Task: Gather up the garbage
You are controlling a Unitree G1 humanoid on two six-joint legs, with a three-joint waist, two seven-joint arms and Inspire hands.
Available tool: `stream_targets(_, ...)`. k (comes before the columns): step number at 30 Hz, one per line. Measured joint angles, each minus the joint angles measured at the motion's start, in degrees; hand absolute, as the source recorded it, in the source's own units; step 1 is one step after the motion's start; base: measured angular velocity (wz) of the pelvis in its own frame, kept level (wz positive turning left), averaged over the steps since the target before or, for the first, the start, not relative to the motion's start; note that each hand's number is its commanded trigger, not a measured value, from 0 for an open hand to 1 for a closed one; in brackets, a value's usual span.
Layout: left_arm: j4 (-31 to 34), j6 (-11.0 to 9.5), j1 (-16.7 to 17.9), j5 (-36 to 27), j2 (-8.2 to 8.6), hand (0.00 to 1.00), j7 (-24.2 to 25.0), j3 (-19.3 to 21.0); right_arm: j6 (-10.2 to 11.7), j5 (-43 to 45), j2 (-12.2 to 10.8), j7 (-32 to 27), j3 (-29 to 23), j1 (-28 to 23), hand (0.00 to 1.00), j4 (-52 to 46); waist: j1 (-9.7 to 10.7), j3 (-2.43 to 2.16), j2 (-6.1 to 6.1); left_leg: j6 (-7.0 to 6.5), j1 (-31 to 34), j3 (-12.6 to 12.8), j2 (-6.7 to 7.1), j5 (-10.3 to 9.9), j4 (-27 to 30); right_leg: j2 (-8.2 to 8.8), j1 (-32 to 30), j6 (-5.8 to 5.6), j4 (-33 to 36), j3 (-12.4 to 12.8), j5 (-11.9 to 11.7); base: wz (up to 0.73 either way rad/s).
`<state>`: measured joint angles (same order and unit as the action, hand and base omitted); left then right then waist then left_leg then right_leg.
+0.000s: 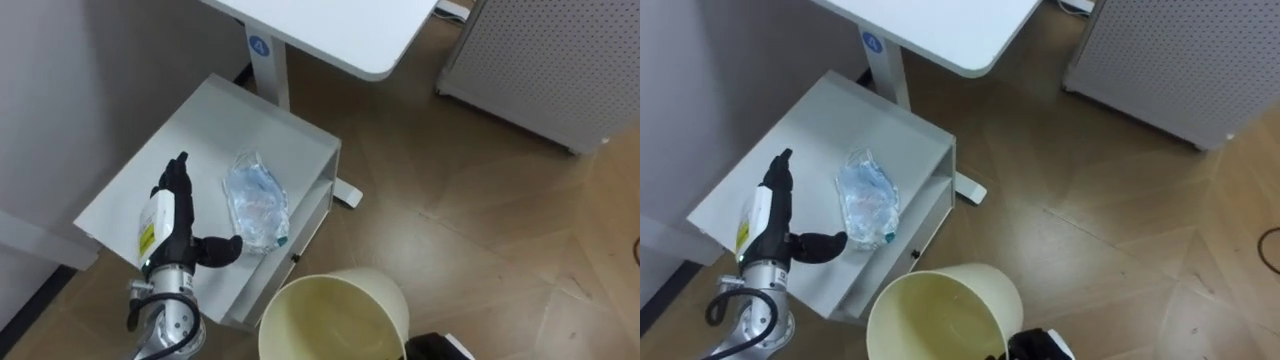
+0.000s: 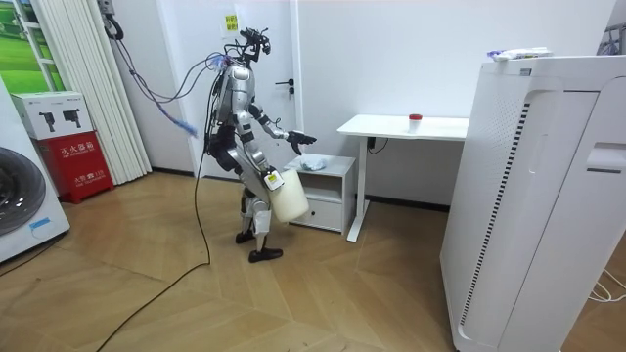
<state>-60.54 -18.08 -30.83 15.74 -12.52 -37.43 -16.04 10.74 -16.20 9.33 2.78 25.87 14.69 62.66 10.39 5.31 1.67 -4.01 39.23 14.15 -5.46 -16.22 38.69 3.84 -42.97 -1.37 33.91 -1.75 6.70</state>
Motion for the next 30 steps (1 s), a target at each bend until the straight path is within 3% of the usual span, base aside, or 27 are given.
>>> stream_targets(9, -0.1, -0.8, -0.5, 4.2, -0.22, 0.00, -0.2, -0.1, 0.4, 0.0, -0.7, 0.8, 0.0, 0.0, 1.00, -0.4, 1.7, 0.24, -0.37, -0.02, 0.2, 0.3, -0.15, -0.1, 0.0, -0.37, -0.3, 0.00, 0.0, 0.6, 0.0, -0.01)
stream_targets(22, -1.1, -0.5, -0.7, 9.9, -0.69, 0.00, 0.2, -6.8, -0.1, -3.7, -0.4, 1.7, 1.0, 0.0, 1.00, -0.6, 1.9, 0.26, -0.42, 0.15, 0.4, 0.9, -0.86, -0.5, -0.3, -0.88, -0.5, 0.13, -0.4, 0.5, 0.0, -0.01)
stream_targets(30, -3.9, 4.0, -1.3, 10.9, -1.71, 0.00, 7.3, -11.8, -0.9, -4.1, 0.3, 2.3, 1.0, -0.1, 1.00, -2.7, 2.7, 0.21, -0.25, 0.14, 1.1, 1.1, -0.87, -0.5, -0.6, -0.49, -1.3, 0.29, -1.2, -0.2, -0.1, -0.02)
